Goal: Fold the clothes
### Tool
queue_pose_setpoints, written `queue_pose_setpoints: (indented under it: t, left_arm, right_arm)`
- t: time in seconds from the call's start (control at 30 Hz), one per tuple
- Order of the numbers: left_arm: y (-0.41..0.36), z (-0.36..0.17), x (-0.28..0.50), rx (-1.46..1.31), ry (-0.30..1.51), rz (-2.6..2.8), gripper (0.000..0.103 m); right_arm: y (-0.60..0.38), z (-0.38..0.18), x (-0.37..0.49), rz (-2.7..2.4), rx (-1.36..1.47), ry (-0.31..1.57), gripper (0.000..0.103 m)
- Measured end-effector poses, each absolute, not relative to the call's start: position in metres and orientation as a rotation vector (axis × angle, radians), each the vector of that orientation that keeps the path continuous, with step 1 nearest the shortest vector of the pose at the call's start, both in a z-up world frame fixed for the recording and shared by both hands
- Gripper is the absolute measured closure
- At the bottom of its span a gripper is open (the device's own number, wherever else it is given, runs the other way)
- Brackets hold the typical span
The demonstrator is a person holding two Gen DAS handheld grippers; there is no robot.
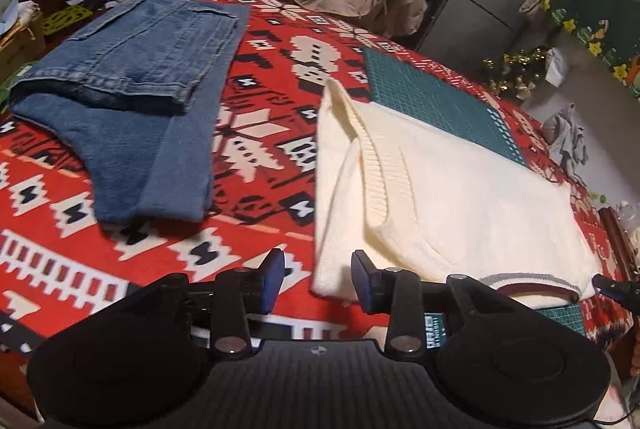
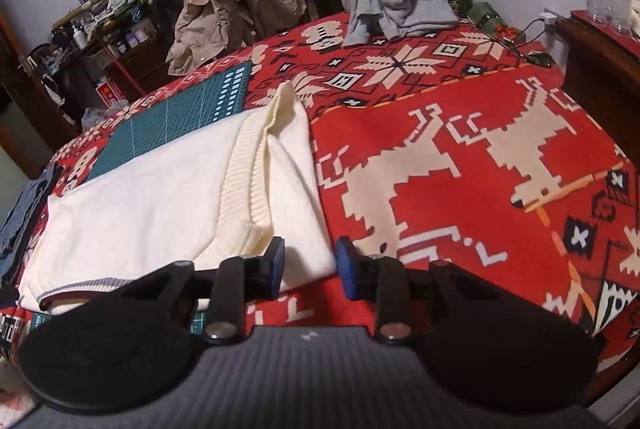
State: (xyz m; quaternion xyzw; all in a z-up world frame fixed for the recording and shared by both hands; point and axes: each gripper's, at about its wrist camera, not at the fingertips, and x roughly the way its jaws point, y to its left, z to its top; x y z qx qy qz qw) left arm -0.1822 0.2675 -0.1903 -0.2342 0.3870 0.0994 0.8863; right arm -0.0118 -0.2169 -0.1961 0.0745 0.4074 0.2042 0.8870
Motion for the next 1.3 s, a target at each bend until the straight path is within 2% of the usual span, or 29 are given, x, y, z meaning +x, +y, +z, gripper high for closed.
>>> queue_pose_setpoints:
  t: [0.03,0.07,0.2,0.4,0.57,0.67,0.73,0.83,0.87,0.97,1.03,1.13,1.2,1.3]
  left_arm:
    - [0.266,-0.191,-0.181,-0.487,0.808,0.203,0.089]
    - [0.265,-0.192,-0.180,-0.477,0.814,0.205,0.097]
    - [0.256,-0.183,-0.181,-0.408,0.811,0.197,0.098]
    - [0.266,-0.164,-0.200,-0.428,0.807,0.176,0.098]
    - [0.264,-0.175,-0.216,-0.438,0.860,0.171,0.098]
    - [0.261,-0.184,-0.221,-0.437,0.876,0.193,0.096]
    - [0.256,-0.179,-0.223,-0.386,0.865,0.213,0.090]
    - [0.250,-0.164,-0.226,-0.284,0.835,0.247,0.077]
    - [0.250,-0.159,-0.228,-0.270,0.820,0.249,0.070]
    - [0.244,-0.145,-0.225,-0.234,0.800,0.216,0.057]
    - [0.236,-0.138,-0.220,-0.200,0.799,0.184,0.048]
    - [0.218,-0.134,-0.207,-0.164,0.788,0.123,0.042]
    - [0.206,-0.133,-0.197,-0.156,0.773,0.091,0.030]
    - [0.188,-0.138,-0.182,-0.139,0.746,0.059,0.026]
  right_arm:
    - [-0.216,-0.196,-0.012,0.419,0.141,0.847,0.088]
    - [-0.216,-0.196,-0.013,0.417,0.133,0.846,0.091]
    - [-0.219,-0.189,-0.018,0.427,0.126,0.821,0.097]
    - [-0.230,-0.168,-0.030,0.459,0.142,0.827,0.098]
    - [-0.243,-0.169,-0.049,0.476,0.139,0.882,0.097]
    - [-0.249,-0.179,-0.055,0.457,0.149,0.915,0.097]
    - [-0.251,-0.182,-0.058,0.442,0.151,0.921,0.094]
    - [-0.251,-0.167,-0.063,0.439,0.104,0.884,0.089]
    - [-0.250,-0.161,-0.064,0.440,0.078,0.873,0.088]
    - [-0.242,-0.142,-0.067,0.472,0.007,0.841,0.071]
    - [-0.234,-0.129,-0.069,0.521,-0.030,0.821,0.048]
    - [-0.214,-0.118,-0.071,0.607,-0.082,0.793,0.032]
    - [-0.199,-0.118,-0.072,0.639,-0.106,0.788,0.024]
    - [-0.177,-0.123,-0.077,0.634,-0.155,0.778,0.010]
